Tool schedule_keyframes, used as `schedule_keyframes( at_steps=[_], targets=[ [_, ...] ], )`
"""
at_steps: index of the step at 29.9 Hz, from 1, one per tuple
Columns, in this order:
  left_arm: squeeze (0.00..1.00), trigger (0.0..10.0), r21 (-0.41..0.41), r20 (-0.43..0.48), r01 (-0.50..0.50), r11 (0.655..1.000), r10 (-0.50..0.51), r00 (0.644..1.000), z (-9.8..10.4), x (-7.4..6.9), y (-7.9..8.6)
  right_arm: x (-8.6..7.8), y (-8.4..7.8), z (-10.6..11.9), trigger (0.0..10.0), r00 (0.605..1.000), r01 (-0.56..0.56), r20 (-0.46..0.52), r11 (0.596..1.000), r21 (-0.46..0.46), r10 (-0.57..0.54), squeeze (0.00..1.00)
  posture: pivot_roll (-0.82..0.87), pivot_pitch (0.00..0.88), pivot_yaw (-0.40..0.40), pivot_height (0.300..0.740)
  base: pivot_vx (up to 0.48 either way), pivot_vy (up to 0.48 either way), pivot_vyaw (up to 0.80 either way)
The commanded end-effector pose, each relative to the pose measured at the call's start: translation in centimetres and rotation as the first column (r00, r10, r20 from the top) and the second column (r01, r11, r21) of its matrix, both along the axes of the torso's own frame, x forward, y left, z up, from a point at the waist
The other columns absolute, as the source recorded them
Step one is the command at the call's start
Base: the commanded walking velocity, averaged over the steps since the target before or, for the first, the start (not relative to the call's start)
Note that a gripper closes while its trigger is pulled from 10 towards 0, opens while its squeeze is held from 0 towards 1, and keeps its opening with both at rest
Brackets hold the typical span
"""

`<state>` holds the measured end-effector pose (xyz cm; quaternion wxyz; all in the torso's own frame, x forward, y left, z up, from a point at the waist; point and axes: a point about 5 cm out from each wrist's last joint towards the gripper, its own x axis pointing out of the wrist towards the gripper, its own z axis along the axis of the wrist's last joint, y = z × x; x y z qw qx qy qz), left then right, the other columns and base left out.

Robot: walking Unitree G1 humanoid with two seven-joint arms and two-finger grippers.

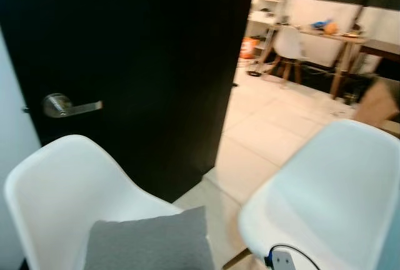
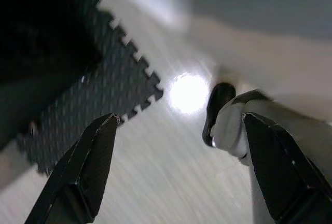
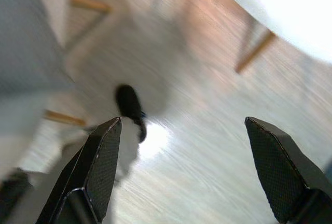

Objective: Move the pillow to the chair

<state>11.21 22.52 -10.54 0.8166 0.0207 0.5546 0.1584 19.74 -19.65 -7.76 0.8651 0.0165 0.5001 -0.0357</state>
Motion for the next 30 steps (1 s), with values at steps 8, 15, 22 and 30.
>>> schedule_keyframes(
  at_steps=[8,15,22,30],
  targets=[
    [0.0,10.0,0.002,-0.027,0.018,1.0,-0.018,0.999,-0.1,-0.3,0.1,-1.3,0.0,-0.7,10.0,0.998,-0.048,-0.049,0.998,-0.047,0.045,0.0,0.06,0.004,-0.094,0.74,0.0,0.0,-0.76],
    [0.0,10.0,-0.006,-0.06,0.01,1.0,-0.01,0.998,-0.4,-1.4,-0.1,-1.6,0.5,-0.9,10.0,0.988,-0.138,-0.075,0.988,-0.069,0.133,0.0,0.06,0.033,-0.088,0.74,0.0,0.0,-0.76],
    [0.0,10.0,-0.002,-0.063,-0.023,1.0,0.023,0.998,-0.5,-2.2,0.5,-1.6,1.0,-0.9,10.0,0.987,-0.144,-0.074,0.988,-0.059,0.139,0.0,0.08,0.048,-0.092,0.74,0.0,0.0,-0.77],
    [0.0,10.0,-0.015,-0.057,-0.005,1.0,0.005,0.998,-0.5,-2.2,0.2,-1.3,1.3,-0.8,10.0,0.986,-0.16,-0.067,0.985,-0.058,0.156,0.0,0.07,0.042,-0.079,0.74,0.0,0.0,-0.77]
  ],
)
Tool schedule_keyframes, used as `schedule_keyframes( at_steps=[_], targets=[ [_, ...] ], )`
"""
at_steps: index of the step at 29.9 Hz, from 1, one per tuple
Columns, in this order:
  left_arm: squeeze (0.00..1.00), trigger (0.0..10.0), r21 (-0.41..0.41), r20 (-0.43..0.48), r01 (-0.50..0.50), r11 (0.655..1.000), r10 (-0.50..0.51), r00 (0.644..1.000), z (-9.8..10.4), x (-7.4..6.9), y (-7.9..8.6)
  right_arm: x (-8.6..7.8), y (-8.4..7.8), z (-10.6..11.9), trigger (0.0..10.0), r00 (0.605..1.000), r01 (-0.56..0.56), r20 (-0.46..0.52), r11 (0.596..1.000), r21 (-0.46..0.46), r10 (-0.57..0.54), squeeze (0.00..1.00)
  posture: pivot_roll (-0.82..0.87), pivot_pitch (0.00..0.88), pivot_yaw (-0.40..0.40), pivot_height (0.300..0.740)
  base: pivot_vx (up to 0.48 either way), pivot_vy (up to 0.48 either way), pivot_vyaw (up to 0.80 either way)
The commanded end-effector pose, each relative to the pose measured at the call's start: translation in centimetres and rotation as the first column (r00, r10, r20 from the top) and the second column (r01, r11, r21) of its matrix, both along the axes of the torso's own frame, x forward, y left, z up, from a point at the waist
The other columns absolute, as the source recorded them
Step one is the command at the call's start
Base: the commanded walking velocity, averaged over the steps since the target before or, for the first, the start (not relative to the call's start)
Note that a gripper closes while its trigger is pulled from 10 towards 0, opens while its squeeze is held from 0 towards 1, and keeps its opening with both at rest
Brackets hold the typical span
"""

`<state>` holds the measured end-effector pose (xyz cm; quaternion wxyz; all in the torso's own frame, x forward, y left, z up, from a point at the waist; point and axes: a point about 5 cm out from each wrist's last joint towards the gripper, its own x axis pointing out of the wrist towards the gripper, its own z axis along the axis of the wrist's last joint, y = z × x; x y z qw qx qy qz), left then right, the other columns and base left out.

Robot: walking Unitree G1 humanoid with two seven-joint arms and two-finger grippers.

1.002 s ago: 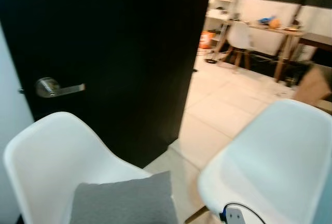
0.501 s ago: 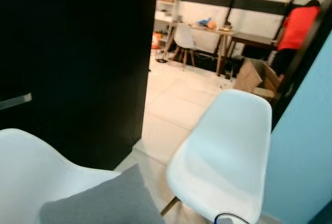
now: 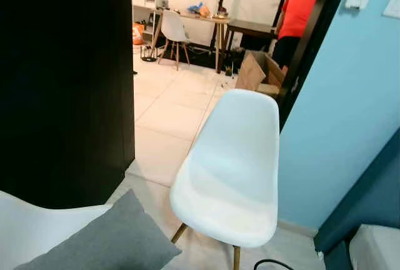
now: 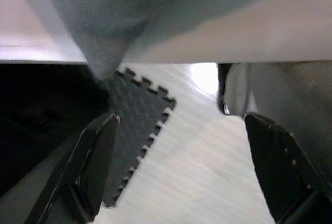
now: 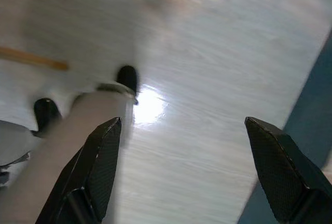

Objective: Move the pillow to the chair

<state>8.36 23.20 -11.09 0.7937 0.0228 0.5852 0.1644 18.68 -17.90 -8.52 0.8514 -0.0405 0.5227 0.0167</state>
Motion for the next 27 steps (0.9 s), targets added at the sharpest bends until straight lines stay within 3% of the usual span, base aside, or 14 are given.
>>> schedule_keyframes(
  at_steps=[1,8,27],
  targets=[
    [0.0,10.0,-0.016,0.019,0.01,1.0,-0.01,1.0,0.0,0.7,-0.5,-0.2,-0.5,-0.1,10.0,1.0,-0.011,-0.006,1.0,-0.02,0.011,0.0,0.07,0.042,-0.079,0.74,0.0,0.0,-0.77],
    [0.0,10.0,-0.045,0.064,0.042,0.998,-0.039,0.997,0.4,2.3,-0.7,-0.3,-0.4,-0.1,10.0,0.999,0.032,0.008,0.999,0.009,-0.032,0.0,0.07,0.034,-0.066,0.74,0.0,-0.067,-0.66],
    [0.0,10.0,-0.059,0.046,0.027,0.998,-0.025,0.999,0.1,1.4,-0.8,-0.5,-0.6,-0.1,10.0,1.0,-0.004,0.004,1.0,-0.01,0.004,0.0,0.08,0.028,-0.072,0.74,0.0,-0.472,0.0]
  ],
)
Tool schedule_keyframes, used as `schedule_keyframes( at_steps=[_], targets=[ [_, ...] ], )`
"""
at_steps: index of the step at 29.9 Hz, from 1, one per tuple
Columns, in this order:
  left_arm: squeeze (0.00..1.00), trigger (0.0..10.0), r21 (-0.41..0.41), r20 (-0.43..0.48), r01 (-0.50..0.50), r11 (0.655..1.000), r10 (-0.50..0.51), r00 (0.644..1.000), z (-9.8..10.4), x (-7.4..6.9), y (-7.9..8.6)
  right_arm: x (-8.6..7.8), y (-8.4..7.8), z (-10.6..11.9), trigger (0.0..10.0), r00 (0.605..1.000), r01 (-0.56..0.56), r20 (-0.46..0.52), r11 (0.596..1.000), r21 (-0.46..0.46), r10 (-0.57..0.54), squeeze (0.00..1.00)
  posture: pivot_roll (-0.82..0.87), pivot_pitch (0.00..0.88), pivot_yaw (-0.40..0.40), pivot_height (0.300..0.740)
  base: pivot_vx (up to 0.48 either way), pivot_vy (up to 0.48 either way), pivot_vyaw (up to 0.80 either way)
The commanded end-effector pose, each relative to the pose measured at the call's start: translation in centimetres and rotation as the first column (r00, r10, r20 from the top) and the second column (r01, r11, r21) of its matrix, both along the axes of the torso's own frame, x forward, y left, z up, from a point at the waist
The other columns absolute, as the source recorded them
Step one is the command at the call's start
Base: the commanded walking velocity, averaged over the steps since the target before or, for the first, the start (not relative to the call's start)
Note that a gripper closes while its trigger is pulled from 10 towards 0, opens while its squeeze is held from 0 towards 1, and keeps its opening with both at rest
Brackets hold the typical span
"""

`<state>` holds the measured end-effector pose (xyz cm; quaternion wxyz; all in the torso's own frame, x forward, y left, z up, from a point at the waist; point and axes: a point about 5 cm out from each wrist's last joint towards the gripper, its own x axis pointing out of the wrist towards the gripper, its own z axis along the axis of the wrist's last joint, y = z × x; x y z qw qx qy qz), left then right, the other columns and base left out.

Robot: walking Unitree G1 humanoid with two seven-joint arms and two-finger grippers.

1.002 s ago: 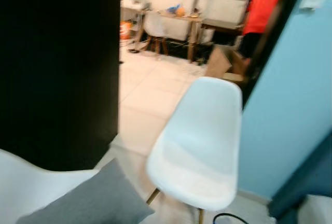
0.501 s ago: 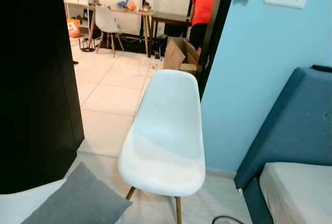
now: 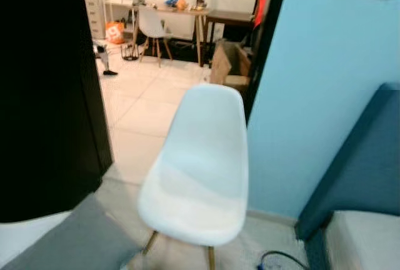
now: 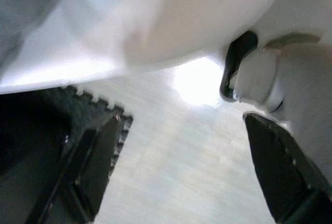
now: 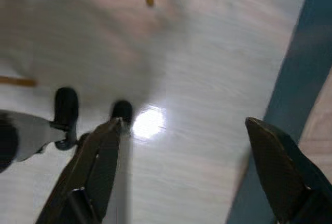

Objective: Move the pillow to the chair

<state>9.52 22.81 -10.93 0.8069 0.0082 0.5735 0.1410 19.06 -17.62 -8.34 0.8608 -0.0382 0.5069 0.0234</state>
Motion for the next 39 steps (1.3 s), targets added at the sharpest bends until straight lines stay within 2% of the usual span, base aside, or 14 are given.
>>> schedule_keyframes(
  at_steps=[1,7,13,22,32,39],
  targets=[
    [0.0,10.0,-0.014,0.008,0.001,1.0,-0.001,1.0,0.0,0.3,-0.4,-0.8,-0.9,-0.3,10.0,0.999,-0.003,-0.032,1.0,-0.026,0.002,0.0,0.08,0.028,-0.072,0.74,0.0,-0.472,0.0],
    [0.0,10.0,-0.016,0.014,0.004,1.0,-0.004,1.0,0.0,0.4,-0.6,-0.9,-0.9,-0.3,10.0,0.999,0.0,-0.039,1.0,-0.022,-0.001,0.0,0.07,0.042,-0.074,0.74,0.0,-0.39,-0.79],
    [0.0,10.0,-0.012,0.01,0.004,1.0,-0.003,1.0,-0.1,0.4,-0.7,-1.0,-1.1,-0.4,10.0,0.999,0.001,-0.045,0.999,-0.037,-0.002,0.0,0.06,0.049,-0.075,0.74,0.0,0.0,-0.79],
    [0.0,10.0,-0.006,0.002,0.022,1.0,-0.022,1.0,-0.1,0.2,-0.8,-1.3,-1.4,-0.5,10.0,0.998,-0.035,-0.06,0.998,-0.058,0.031,0.0,0.07,0.014,-0.089,0.74,0.0,0.0,-0.79],
    [0.0,10.0,-0.01,0.025,0.04,0.999,-0.039,0.999,0.1,1.3,-1.3,-0.3,-1.2,0.0,10.0,0.999,-0.025,-0.031,0.998,-0.051,0.024,0.0,0.05,0.004,-0.084,0.74,0.0,0.0,-0.79],
    [0.0,10.0,-0.012,0.024,0.045,0.999,-0.044,0.999,0.0,1.3,-1.5,-0.2,-1.0,0.0,10.0,0.999,-0.022,-0.025,0.999,-0.04,0.021,0.0,0.05,0.007,-0.084,0.74,0.0,0.0,-0.79]
  ],
)
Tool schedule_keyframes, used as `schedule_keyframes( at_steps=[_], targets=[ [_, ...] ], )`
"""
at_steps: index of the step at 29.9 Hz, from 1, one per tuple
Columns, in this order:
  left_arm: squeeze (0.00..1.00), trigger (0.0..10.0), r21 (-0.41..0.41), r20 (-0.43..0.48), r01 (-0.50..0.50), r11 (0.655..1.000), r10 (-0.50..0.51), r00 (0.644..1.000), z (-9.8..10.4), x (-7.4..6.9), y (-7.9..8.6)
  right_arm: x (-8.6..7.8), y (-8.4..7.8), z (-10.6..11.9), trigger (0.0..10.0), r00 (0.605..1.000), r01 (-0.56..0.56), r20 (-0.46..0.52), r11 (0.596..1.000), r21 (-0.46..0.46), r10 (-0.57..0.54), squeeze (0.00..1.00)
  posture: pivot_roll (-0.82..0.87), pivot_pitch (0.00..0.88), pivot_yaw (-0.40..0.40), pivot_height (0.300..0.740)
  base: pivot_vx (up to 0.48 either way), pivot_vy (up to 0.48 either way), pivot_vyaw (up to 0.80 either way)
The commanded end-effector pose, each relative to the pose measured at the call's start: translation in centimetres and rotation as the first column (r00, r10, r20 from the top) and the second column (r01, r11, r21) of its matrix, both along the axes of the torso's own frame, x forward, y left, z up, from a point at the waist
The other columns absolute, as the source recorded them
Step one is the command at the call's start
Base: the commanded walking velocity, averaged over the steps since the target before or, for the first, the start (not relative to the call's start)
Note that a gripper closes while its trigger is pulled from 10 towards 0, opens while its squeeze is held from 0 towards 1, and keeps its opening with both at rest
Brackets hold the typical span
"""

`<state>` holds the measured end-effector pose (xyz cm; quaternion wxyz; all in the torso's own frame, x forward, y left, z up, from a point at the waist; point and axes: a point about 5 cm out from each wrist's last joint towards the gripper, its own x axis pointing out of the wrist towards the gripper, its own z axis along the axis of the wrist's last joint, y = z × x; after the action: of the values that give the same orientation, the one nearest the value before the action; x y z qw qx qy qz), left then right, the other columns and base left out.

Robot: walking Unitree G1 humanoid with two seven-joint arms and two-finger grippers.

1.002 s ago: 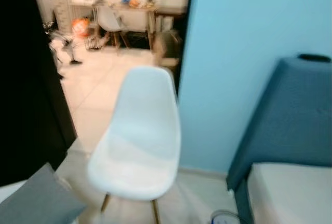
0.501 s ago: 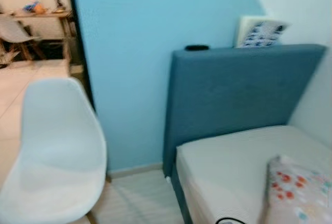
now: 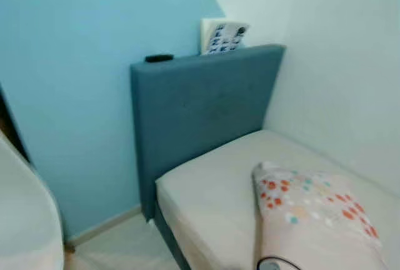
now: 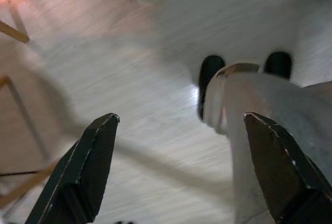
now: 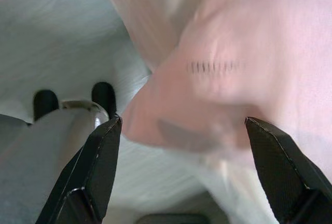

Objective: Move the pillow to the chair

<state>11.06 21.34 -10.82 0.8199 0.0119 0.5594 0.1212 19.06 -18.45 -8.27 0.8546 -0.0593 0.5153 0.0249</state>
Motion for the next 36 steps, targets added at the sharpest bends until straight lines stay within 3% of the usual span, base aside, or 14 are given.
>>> schedule_keyframes(
  at_steps=[1,11,14,16,19,29,32,33,36],
  targets=[
    [0.0,10.0,0.004,-0.015,0.004,1.0,-0.004,1.0,-0.1,-0.3,0.0,-0.2,-0.2,-0.1,10.0,1.0,0.0,-0.007,1.0,-0.005,0.0,0.0,0.05,0.006,-0.086,0.74,0.0,0.0,-0.79],
    [0.0,10.0,0.015,-0.023,-0.014,1.0,0.014,1.0,-0.1,-0.7,0.3,0.0,0.0,0.0,10.0,1.0,0.017,0.004,1.0,0.011,-0.017,0.0,0.05,0.028,-0.079,0.74,0.0,0.0,-0.79],
    [0.0,10.0,0.021,-0.017,-0.012,1.0,0.012,1.0,-0.1,-0.7,0.5,1.5,0.1,0.8,10.0,0.992,0.101,0.07,0.993,0.06,-0.105,0.0,0.05,0.037,-0.071,0.74,0.0,0.0,-0.79],
    [0.0,10.0,0.023,-0.012,-0.016,1.0,0.016,1.0,0.0,-0.6,0.7,3.1,-0.2,1.8,10.0,0.965,0.214,0.13,0.969,0.125,-0.23,0.0,0.05,0.037,-0.073,0.74,0.0,0.0,-0.79],
    [0.0,10.0,0.025,-0.011,-0.013,1.0,0.014,1.0,0.0,-0.6,0.8,4.4,-0.5,2.6,10.0,0.94,0.265,0.174,0.949,0.169,-0.293,0.0,0.05,0.046,-0.071,0.74,0.0,0.0,-0.79],
    [0.0,10.0,0.033,-0.015,-0.008,0.999,0.008,1.0,0.1,-0.5,1.1,7.4,-1.6,5.0,10.0,0.88,0.321,0.276,0.912,0.255,-0.387,0.0,0.05,0.009,-0.077,0.74,0.0,0.0,-0.79],
    [0.0,10.0,0.033,-0.015,-0.015,0.999,0.015,1.0,0.1,-0.6,1.2,8.2,-2.2,5.7,10.0,0.846,0.361,0.305,0.89,0.277,-0.438,0.0,0.05,0.024,-0.077,0.74,0.0,0.0,-0.79],
    [0.0,10.0,0.031,-0.013,-0.019,0.999,0.02,1.0,0.1,-0.6,1.2,8.6,-2.5,6.2,10.0,0.814,0.396,0.313,0.862,0.318,-0.489,0.0,0.05,0.017,-0.08,0.74,0.0,0.0,-0.79],
    [0.0,10.0,0.029,-0.013,-0.02,0.999,0.02,1.0,0.1,-0.6,1.2,8.8,-2.6,6.4,10.0,0.798,0.413,0.314,0.845,0.339,-0.515,0.0,0.05,0.024,-0.081,0.74,0.0,0.0,-0.79]
  ],
)
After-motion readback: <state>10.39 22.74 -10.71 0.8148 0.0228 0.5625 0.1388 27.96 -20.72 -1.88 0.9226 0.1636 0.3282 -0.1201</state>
